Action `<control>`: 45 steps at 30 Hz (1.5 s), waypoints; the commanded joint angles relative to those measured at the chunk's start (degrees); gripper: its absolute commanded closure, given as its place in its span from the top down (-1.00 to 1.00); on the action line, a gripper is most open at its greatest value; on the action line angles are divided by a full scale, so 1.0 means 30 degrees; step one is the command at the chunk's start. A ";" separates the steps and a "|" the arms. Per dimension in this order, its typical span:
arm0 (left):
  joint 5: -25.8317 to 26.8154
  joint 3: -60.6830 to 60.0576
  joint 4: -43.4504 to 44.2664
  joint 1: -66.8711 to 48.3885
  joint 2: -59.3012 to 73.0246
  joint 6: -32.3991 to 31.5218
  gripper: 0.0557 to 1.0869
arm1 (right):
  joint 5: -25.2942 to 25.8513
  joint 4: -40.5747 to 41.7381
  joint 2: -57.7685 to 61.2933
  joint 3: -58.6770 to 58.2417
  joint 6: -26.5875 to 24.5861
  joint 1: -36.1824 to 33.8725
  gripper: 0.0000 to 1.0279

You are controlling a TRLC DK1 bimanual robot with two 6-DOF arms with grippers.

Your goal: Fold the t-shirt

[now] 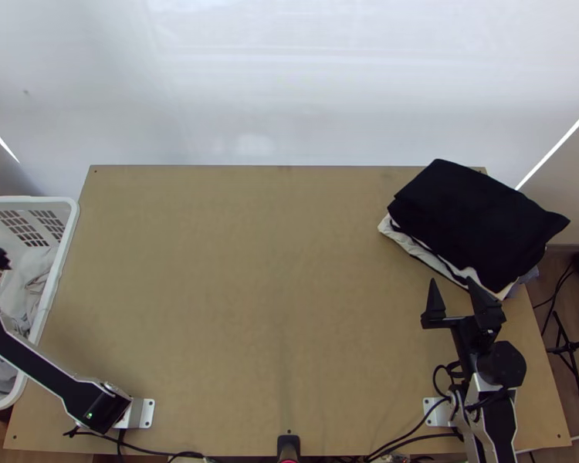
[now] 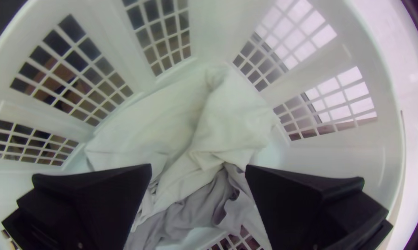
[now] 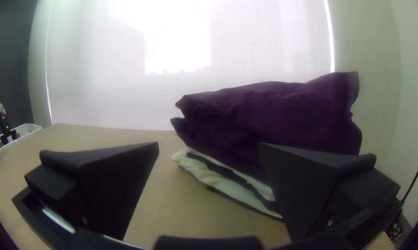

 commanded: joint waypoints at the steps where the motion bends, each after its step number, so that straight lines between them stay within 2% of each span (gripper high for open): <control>1: 0.0455 0.0466 0.1551 -0.0844 0.2301 0.1477 0.90 | 0.0000 0.0004 0.0004 0.0004 0.0008 0.0007 0.92; 7: 0.0455 0.0466 0.1844 -0.1430 0.2975 0.1330 0.90 | 0.0000 0.0004 0.0004 0.0004 0.0008 0.0007 0.92; 16: 0.0367 0.0466 0.5565 -0.1284 0.3853 0.1272 0.90 | 0.0000 0.0004 0.0004 0.0004 0.0008 0.0007 0.92; 28: -0.0161 0.0612 0.5535 -0.0903 0.5172 0.2444 0.86 | 0.0000 0.0004 0.0004 0.0004 0.0008 0.0007 0.92; 29: -0.0219 0.0612 0.5477 -0.0903 0.5289 0.2561 0.68 | 0.0000 0.0004 0.0004 0.0004 0.0008 0.0007 0.92; 30: -0.0307 0.0583 0.5359 -0.0903 0.5318 0.2766 0.30 | 0.0000 0.0004 0.0004 0.0004 0.0008 0.0007 0.92; 32: -0.0541 0.0612 0.5711 -0.0844 0.5465 0.2883 -0.83 | 0.0000 0.0004 0.0004 0.0004 0.0008 0.0007 0.92; 34: -0.0717 0.0583 0.5652 -0.0815 0.5553 0.3088 -0.92 | 0.0000 0.0004 0.0004 0.0004 0.0008 0.0007 0.92; 42: -0.0512 0.0524 0.4393 -0.0171 0.4059 0.1887 -0.93 | 0.0000 0.0004 0.0004 0.0004 0.0008 0.0007 0.92; 45: 0.0777 0.0466 0.2283 0.0152 0.1041 0.0657 -0.93 | 0.0000 0.0004 0.0004 0.0004 0.0008 0.0007 0.92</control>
